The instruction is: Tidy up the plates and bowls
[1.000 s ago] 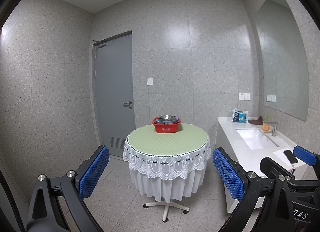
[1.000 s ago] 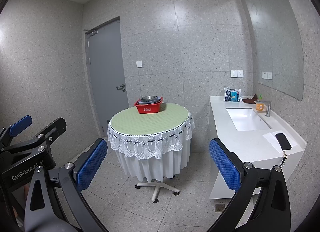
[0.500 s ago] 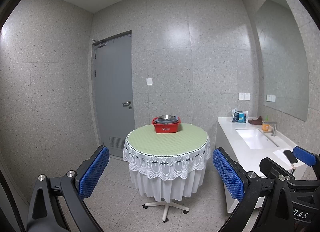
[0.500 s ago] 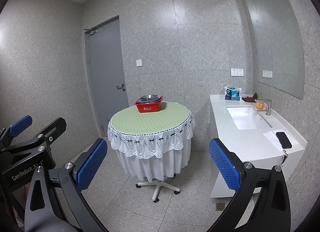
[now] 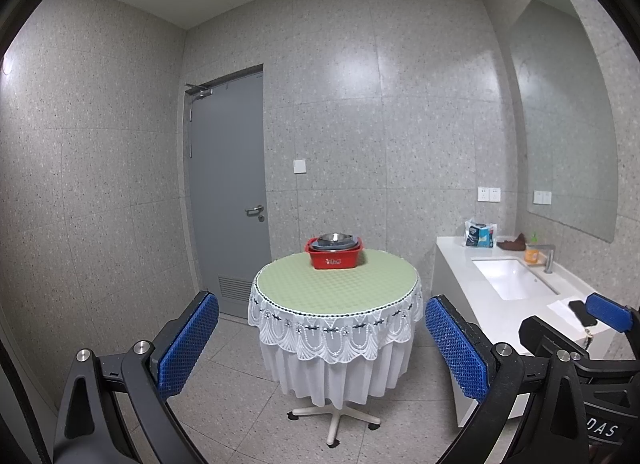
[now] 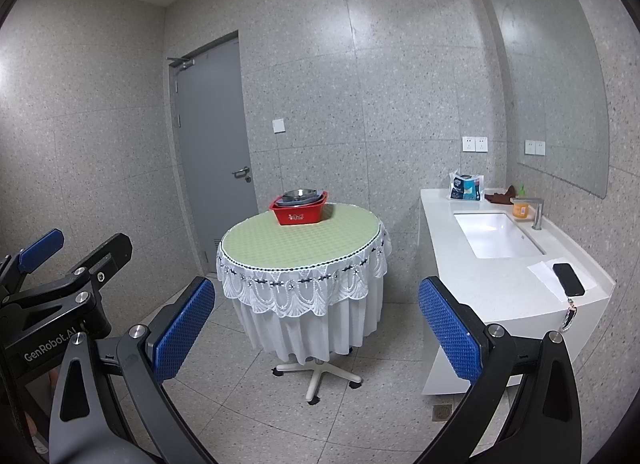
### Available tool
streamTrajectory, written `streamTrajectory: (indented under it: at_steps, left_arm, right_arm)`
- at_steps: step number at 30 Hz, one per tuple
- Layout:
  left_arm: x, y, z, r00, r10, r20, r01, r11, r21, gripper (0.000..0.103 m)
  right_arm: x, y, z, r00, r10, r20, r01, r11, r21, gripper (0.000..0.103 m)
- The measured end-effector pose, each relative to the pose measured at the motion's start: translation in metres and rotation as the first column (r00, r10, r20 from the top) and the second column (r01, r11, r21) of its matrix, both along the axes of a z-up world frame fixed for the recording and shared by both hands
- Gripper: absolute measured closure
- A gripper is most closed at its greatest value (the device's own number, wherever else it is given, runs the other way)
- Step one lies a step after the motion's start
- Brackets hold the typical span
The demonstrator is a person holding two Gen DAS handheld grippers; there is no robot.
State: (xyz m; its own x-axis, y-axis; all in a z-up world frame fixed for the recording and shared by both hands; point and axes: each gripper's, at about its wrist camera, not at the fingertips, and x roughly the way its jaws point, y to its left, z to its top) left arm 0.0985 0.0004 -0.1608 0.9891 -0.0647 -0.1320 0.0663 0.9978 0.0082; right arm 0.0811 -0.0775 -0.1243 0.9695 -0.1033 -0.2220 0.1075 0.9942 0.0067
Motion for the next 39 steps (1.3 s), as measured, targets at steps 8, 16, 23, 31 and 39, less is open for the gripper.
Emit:
streamTrajectory:
  at_steps: [8, 16, 23, 31, 39]
  left_arm:
    - [-0.001, -0.0006, -0.0012, 1.0, -0.001, 0.002, 0.001, 1.0, 0.0, 0.001]
    - [-0.0003, -0.0007, -0.0011, 1.0, -0.001, 0.003, 0.001, 1.0, 0.001, 0.001]
    - [-0.0002, -0.0014, -0.0007, 1.0, 0.001, 0.004, -0.001, 1.0, 0.001, 0.001]
    - [0.0001, -0.0028, -0.0009, 1.0, 0.001, 0.004, -0.001, 1.0, 0.0, 0.001]
    - [0.0007, -0.0033, -0.0012, 1.0, 0.001, 0.008, -0.001, 1.0, -0.003, 0.001]
  right_arm:
    - [-0.0001, -0.0014, 0.0002, 1.0, 0.001, 0.0, -0.001, 1.0, 0.0, 0.0]
    - [0.0021, 0.0016, -0.0004, 1.0, -0.001, -0.001, 0.001, 1.0, 0.0, 0.0]
    - [0.0021, 0.0008, -0.0004, 1.0, -0.001, -0.001, 0.001, 1.0, 0.001, 0.0]
    - [0.0026, 0.0029, -0.0007, 1.0, -0.004, -0.001, 0.004, 1.0, 0.0, 0.0]
    - [0.0029, 0.002, -0.001, 1.0, -0.003, -0.004, 0.003, 1.0, 0.001, 0.0]
